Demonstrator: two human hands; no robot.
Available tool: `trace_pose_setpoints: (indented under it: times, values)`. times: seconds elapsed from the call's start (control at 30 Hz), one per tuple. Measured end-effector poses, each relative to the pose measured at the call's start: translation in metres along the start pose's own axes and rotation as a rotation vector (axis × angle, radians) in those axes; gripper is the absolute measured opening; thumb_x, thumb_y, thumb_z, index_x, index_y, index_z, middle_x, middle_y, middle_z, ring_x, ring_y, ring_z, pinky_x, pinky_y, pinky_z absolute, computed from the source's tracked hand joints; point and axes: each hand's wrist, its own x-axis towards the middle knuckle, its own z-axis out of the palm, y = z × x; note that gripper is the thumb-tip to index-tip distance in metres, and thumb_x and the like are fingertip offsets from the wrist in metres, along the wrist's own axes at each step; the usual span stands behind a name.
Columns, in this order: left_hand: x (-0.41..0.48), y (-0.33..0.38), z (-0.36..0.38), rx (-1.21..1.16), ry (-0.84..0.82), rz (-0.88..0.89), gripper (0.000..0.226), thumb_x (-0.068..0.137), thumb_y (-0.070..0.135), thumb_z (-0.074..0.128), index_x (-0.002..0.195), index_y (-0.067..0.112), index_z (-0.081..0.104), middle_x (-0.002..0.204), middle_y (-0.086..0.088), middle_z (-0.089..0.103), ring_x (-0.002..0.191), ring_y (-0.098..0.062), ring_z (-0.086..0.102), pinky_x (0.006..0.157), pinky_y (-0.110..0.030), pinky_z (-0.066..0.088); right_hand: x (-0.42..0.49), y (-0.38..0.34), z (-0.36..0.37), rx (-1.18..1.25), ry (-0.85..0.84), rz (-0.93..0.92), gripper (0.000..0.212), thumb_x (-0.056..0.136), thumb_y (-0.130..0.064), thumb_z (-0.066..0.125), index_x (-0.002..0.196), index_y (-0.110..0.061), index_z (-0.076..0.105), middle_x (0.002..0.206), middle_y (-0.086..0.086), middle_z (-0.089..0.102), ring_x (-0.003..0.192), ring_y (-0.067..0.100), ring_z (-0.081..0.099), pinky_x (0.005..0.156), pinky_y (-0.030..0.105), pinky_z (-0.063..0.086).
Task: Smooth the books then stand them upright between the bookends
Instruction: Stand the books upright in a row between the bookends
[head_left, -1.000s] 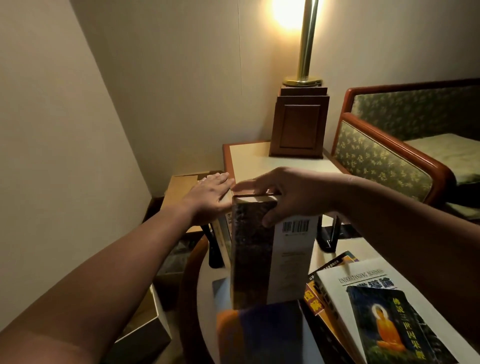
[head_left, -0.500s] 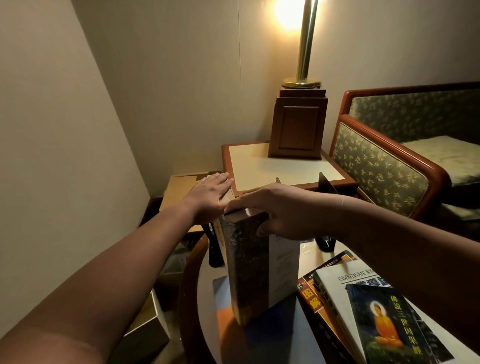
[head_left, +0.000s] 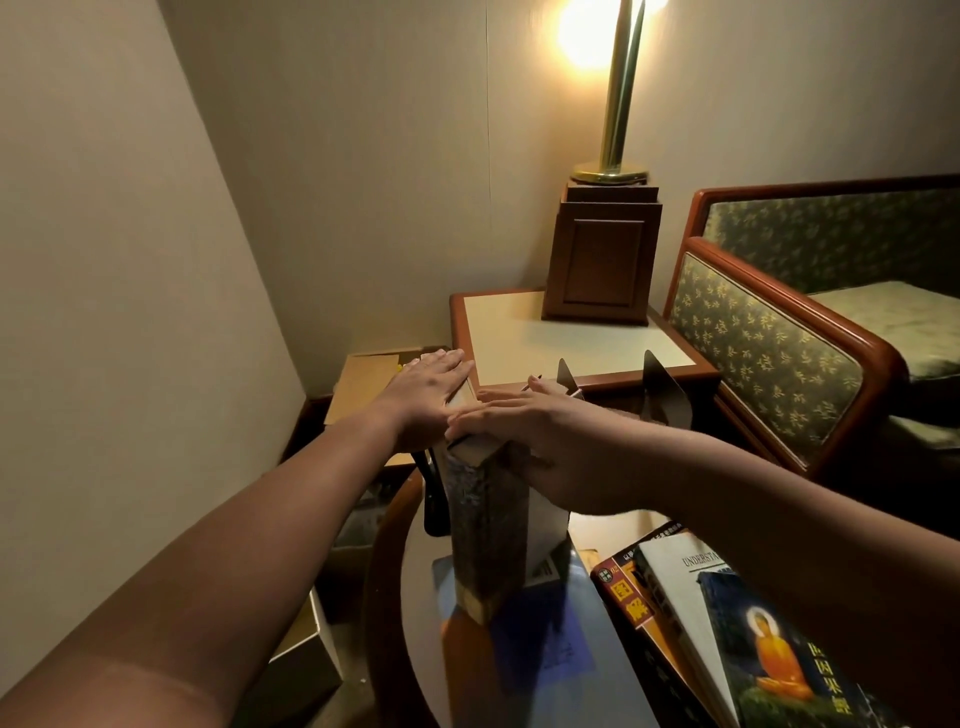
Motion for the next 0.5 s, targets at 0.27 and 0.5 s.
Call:
trace_pose_setpoints:
  times: [0.27, 0.5]
  values:
    - [-0.004, 0.005, 0.003, -0.025, 0.05, -0.019, 0.09, 0.083, 0.078, 0.023, 0.158, 0.029, 0.015, 0.166, 0.005, 0.005, 0.153, -0.015, 0.0, 0.121, -0.038, 0.0, -0.023, -0.032, 0.011, 0.049, 0.19, -0.017, 0.051, 0.079, -0.081, 0.038, 0.101, -0.036, 0.047, 0.107, -0.02, 0.047, 0.108, -0.002, 0.037, 0.12, 0.04, 0.013]
    - [-0.001, 0.003, 0.004, -0.007, 0.057, -0.023, 0.079, 0.094, 0.071, 0.03, 0.158, 0.028, 0.016, 0.166, 0.004, 0.005, 0.153, -0.017, 0.0, 0.121, -0.039, 0.001, -0.025, -0.032, 0.007, 0.166, 0.217, 0.07, 0.019, 0.089, -0.045, 0.067, 0.097, -0.033, 0.055, 0.154, -0.002, 0.034, 0.148, 0.014, 0.01, 0.123, 0.044, 0.0]
